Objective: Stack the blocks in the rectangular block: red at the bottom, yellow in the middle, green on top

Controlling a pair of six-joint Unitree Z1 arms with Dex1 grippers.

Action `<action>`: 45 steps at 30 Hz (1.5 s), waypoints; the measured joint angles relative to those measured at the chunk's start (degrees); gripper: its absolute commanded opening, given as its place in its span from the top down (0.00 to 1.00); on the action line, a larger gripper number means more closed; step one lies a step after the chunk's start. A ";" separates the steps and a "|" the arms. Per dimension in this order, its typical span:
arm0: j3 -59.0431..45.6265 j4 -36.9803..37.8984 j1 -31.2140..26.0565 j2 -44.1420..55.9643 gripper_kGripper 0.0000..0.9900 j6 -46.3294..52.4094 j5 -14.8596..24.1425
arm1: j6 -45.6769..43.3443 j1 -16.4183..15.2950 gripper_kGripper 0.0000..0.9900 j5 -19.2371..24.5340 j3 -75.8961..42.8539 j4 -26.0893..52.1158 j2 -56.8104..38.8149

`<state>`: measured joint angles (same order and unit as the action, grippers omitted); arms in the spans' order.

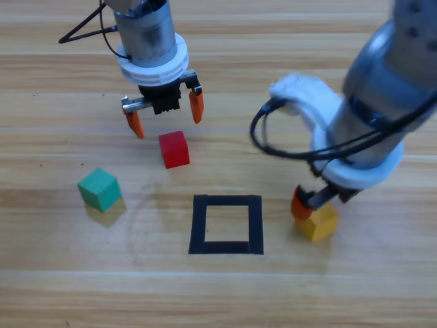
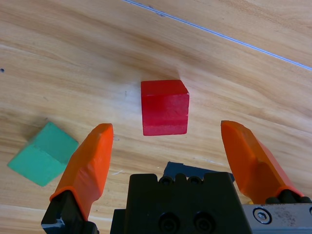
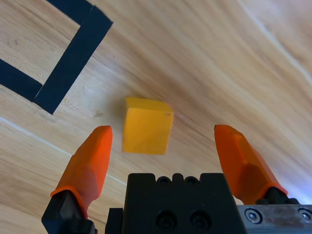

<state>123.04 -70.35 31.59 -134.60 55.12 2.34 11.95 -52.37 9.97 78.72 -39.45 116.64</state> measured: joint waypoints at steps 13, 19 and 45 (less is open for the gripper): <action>2.08 0.00 1.77 -6.29 0.05 0.06 0.00 | -0.01 1.14 0.41 -4.52 2.25 -1.82 6.22; 2.47 0.00 1.99 -7.00 0.12 0.04 -0.01 | -0.12 3.09 0.77 -7.57 2.54 -1.83 7.41; 2.54 -2.40 2.59 -3.59 0.91 -11.44 3.08 | 18.37 5.79 0.77 -8.40 -2.28 -4.31 -5.85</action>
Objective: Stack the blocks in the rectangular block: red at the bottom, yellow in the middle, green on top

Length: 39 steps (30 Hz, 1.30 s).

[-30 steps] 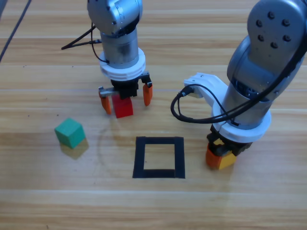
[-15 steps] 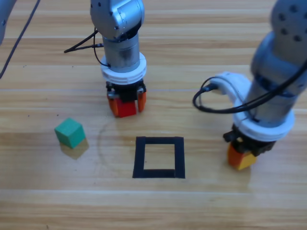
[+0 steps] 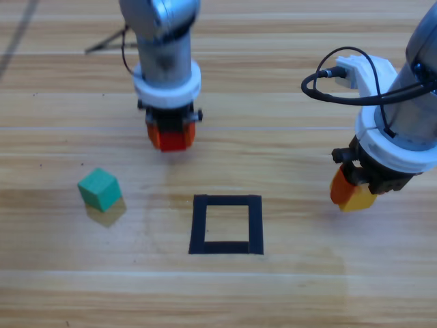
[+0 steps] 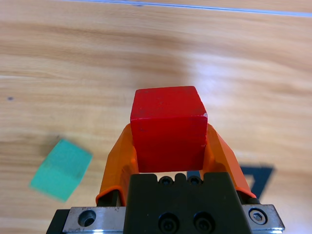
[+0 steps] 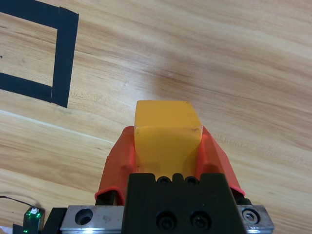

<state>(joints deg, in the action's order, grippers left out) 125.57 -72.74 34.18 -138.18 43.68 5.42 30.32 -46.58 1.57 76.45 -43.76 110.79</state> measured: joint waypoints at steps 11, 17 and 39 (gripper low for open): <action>-10.55 3.08 11.54 11.77 0.91 -2.23 0.00 | 0.00 0.00 0.77 -0.12 -1.32 -0.15 0.02; -22.05 11.86 16.45 13.02 0.91 3.12 -0.88 | -0.03 0.00 0.77 -0.12 -1.70 -0.15 0.02; -22.32 14.02 18.31 11.34 0.91 11.06 -1.01 | -0.10 0.00 0.77 -0.12 -2.15 -0.15 0.02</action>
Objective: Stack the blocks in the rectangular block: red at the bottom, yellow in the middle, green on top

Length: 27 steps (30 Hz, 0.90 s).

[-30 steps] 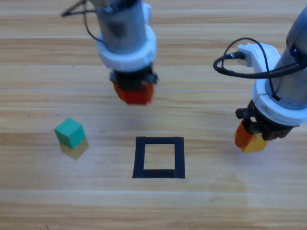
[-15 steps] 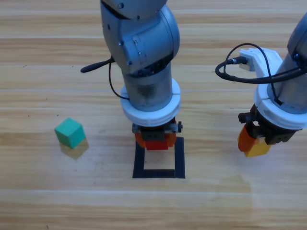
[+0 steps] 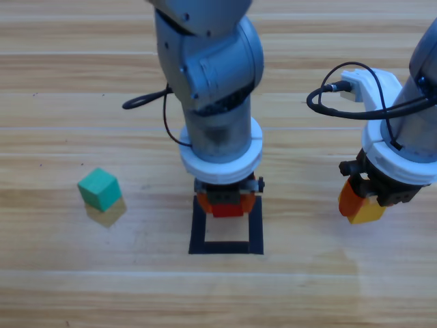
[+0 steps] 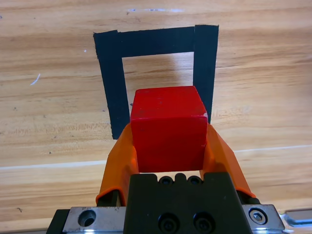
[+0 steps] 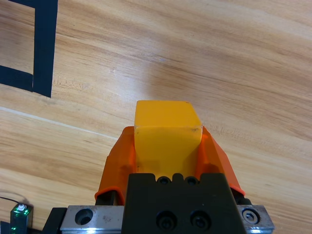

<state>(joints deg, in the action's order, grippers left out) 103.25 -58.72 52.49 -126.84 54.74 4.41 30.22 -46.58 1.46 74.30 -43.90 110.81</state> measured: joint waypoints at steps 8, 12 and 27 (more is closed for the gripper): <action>0.00 0.00 0.45 -0.59 0.91 -0.42 0.16 | 0.00 0.00 0.77 0.00 0.00 0.00 0.00; 0.00 0.00 0.50 -1.01 0.91 -0.42 0.70 | 0.00 0.00 0.77 0.00 0.00 0.00 0.00; 0.17 0.00 0.80 -3.43 0.91 -0.49 0.86 | 0.00 0.00 0.77 0.00 0.00 0.00 0.00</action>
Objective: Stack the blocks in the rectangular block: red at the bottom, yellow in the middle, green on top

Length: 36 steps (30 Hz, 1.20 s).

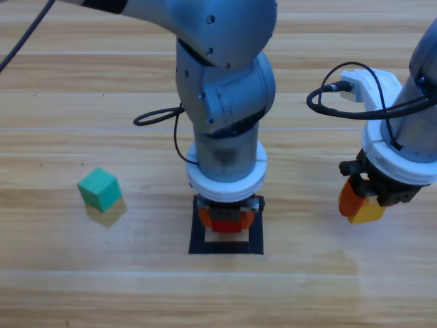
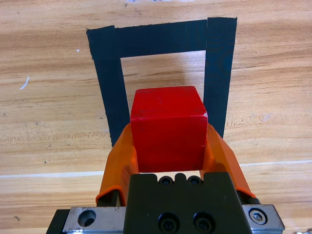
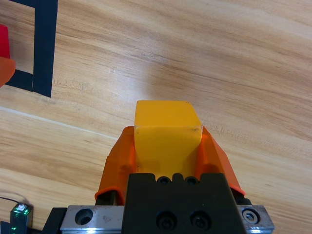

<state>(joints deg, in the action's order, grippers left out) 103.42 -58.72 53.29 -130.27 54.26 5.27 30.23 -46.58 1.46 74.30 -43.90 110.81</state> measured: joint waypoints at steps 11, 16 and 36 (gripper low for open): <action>0.19 0.05 0.00 -1.21 0.91 0.78 0.34 | 0.00 0.00 0.77 0.00 -0.04 0.00 0.00; 0.46 0.05 0.01 -1.21 0.90 1.13 0.34 | 0.00 0.00 0.77 0.00 -0.04 0.00 0.00; 2.21 0.05 0.58 -2.82 0.90 2.67 0.59 | 0.00 0.00 0.77 0.00 -0.04 0.00 0.00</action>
<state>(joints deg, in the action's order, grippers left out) 105.64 -58.66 53.87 -133.09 56.93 5.86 30.23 -46.58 1.46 74.25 -43.90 110.81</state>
